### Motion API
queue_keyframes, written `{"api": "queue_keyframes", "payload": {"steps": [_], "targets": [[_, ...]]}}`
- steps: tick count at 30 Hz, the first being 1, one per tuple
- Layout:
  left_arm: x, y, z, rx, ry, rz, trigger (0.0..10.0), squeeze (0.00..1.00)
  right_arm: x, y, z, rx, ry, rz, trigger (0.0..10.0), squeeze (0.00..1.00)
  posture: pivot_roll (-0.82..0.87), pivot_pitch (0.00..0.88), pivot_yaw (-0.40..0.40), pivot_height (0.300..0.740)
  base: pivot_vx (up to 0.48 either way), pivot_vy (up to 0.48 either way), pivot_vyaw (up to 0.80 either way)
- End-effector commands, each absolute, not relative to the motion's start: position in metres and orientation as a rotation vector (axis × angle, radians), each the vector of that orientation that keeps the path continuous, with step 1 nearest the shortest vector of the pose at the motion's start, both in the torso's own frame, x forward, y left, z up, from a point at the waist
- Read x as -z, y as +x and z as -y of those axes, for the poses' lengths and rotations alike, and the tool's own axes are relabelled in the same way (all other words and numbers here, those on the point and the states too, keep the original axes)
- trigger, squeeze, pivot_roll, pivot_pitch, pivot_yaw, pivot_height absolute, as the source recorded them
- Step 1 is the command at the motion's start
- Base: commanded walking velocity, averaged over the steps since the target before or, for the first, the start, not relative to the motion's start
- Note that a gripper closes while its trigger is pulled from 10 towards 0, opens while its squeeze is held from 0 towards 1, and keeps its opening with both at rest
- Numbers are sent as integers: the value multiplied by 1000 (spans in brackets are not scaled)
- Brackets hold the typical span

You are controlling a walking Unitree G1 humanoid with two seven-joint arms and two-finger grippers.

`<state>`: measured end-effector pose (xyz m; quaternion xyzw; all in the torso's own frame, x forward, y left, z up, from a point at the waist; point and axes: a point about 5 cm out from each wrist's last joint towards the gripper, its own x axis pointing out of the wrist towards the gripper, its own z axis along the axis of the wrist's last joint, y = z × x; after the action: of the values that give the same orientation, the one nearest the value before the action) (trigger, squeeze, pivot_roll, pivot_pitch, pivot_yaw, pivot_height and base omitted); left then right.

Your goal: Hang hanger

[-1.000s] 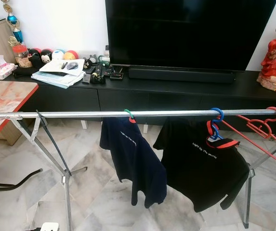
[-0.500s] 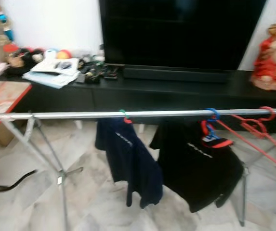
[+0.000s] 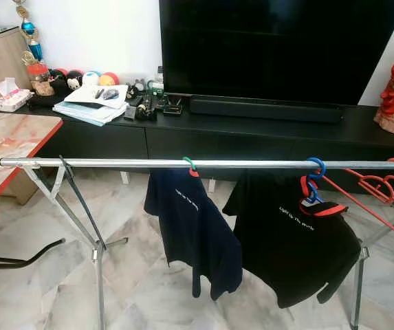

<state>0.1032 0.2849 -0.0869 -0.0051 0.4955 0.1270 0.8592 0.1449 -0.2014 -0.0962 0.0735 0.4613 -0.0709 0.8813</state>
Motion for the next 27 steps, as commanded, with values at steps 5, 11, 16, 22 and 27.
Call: {"api": "queue_keyframes", "payload": {"steps": [5,11,16,22,27], "targets": [[78,127,-284,-254,47,-914,10000,0,95,147,203,151,161,-947,10000,0,-6,0,-25,740,0,0,0],[63,167,-274,-219,19,-751,10000,0,94,150,204,140,148,-945,10000,0,31,0,-38,740,0,0,0],[53,198,-246,-58,68,-633,10000,0,93,151,206,148,154,-930,10000,0,36,0,-40,740,0,0,0],[23,212,-234,0,79,-318,10000,0,92,153,208,148,147,-924,10000,0,50,0,-48,740,0,0,0],[0,192,-228,-43,85,-157,10000,0,91,152,211,152,136,-929,10000,0,56,0,-45,740,0,0,0]]}}
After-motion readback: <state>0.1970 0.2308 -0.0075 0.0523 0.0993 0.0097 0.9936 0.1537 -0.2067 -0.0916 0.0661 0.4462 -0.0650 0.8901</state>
